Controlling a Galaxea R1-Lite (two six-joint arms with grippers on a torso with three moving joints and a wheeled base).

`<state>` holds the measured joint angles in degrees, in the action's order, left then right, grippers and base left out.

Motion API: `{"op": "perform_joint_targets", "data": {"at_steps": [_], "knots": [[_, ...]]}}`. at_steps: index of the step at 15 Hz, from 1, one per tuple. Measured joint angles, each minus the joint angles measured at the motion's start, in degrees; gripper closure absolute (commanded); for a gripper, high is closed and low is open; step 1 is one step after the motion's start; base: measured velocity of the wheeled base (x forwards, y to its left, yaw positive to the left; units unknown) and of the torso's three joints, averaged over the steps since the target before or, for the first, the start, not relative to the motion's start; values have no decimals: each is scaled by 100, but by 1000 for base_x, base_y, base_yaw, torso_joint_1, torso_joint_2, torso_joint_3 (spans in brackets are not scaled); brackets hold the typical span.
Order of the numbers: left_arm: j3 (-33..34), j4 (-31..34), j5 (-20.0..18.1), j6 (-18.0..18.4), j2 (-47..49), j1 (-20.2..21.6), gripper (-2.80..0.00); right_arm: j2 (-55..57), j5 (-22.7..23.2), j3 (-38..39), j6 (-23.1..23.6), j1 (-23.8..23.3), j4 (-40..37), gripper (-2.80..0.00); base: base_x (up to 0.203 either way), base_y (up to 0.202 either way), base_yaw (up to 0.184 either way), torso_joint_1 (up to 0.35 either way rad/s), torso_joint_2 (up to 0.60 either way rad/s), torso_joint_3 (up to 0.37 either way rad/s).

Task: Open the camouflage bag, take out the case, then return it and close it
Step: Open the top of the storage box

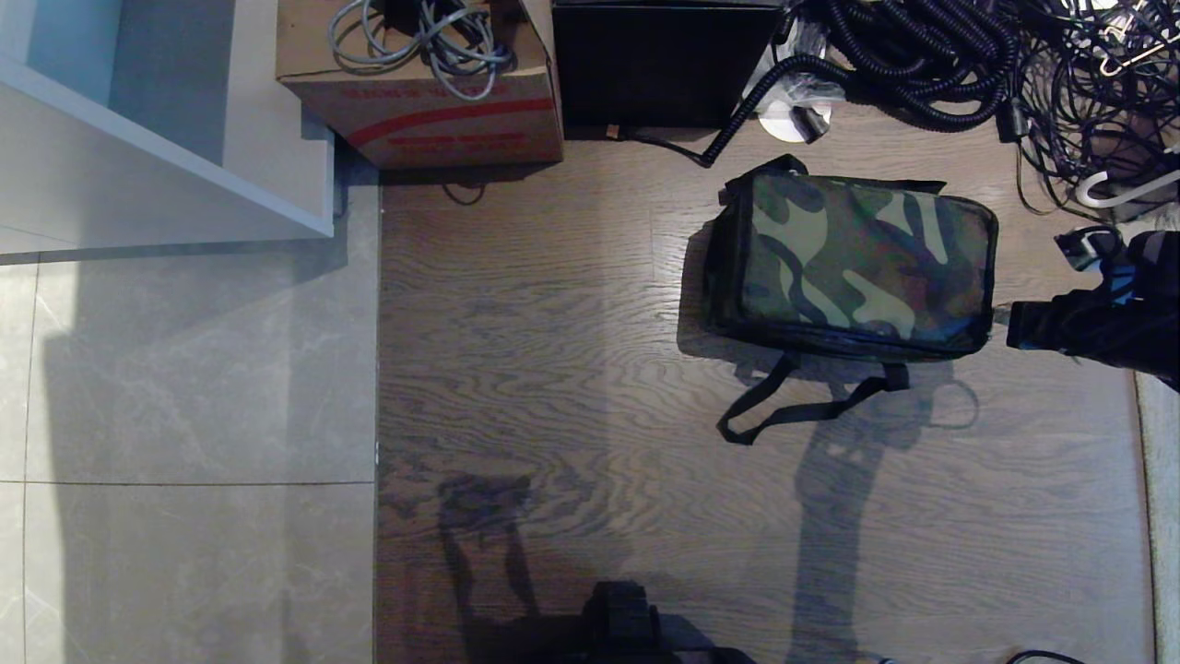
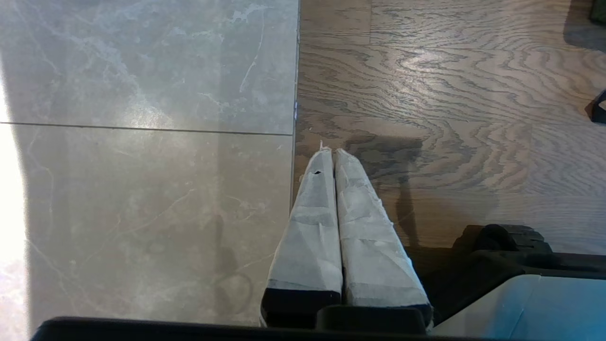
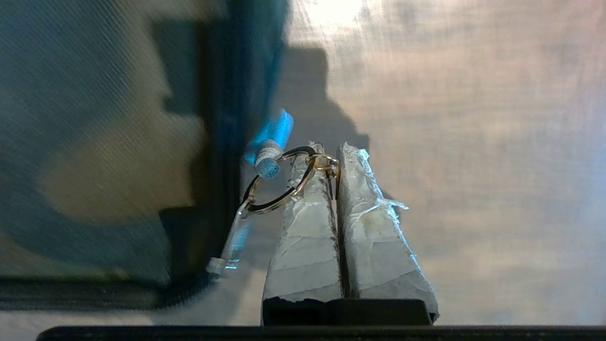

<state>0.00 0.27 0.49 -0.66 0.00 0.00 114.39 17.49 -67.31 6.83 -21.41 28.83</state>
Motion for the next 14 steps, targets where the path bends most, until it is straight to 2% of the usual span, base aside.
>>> {"op": "perform_joint_targets", "data": {"at_steps": [4,6,11,14], "knots": [[0,0,2,-2,0,0,0,36,100,-73,-104,53,27,0,0,0,0,0,0,0],[0,0,2,-7,0,0,0,118,109,85,-347,176,162,0,0,0,0,0,0,0],[0,-1,0,-2,0,0,0,360,97,577,-1348,521,1239,0,0,0,0,0,0,0],[0,-2,0,-5,0,0,0,291,107,995,-2029,883,1389,0,0,0,0,0,0,0]]}}
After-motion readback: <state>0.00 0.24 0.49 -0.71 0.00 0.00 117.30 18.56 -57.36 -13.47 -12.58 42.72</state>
